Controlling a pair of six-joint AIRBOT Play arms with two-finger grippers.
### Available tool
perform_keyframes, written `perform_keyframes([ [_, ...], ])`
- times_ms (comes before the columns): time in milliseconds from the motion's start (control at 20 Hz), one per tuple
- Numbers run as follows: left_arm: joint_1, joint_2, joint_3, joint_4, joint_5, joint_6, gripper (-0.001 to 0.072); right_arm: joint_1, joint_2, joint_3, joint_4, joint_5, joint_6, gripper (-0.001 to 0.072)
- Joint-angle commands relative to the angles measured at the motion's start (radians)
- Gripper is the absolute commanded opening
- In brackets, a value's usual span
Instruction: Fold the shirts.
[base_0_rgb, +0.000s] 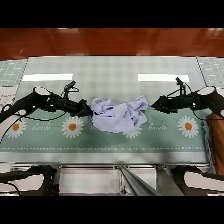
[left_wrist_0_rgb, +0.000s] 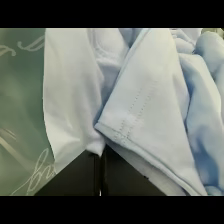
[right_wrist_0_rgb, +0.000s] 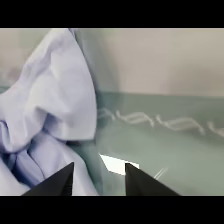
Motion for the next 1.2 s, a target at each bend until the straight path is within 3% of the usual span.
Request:
perform_keyframes([
  [0, 0.003, 0.000, 0.001, 0.005, -0.005, 0.002, 0.0021, 0.072, -0.133, 0.110, 0.040, -0.009, 0.003, 0.0383],
  [300, 0.003, -0.001, 0.001, 0.004, 0.008, 0.002, 0.0021, 0.187, -0.264, 0.246, 0.052, -0.002, 0.042, 0.0402],
  [350, 0.003, -0.001, 0.001, 0.004, 0.009, 0.002, 0.0021, 0.198, -0.275, 0.257, 0.052, -0.001, 0.051, 0.0373],
  [450, 0.004, 0.000, 0.002, 0.004, 0.003, 0.002, 0.0021, 0.204, -0.275, 0.277, 0.054, 0.021, 0.055, 0.0036],
  [600, 0.053, 0.018, 0.047, 0.004, -0.046, 0.002, 0.0021, 0.172, -0.227, 0.372, 0.021, 0.135, 0.054, 0.0029],
  [700, 0.105, 0.071, 0.121, 0.003, -0.077, 0.001, 0.0021, 0.136, -0.142, 0.486, -0.045, 0.158, 0.109, 0.0029],
  [850, 0.171, 0.213, 0.272, 0.003, -0.105, -0.069, 0.0021, 0.079, 0.012, 0.715, -0.122, 0.247, 0.130, 0.0028],
  [1150, 0.249, 0.509, 0.590, 0.004, -0.076, -0.105, 0.0021, 0.062, 0.340, 1.044, -0.263, 0.192, 0.142, 0.0028],
])
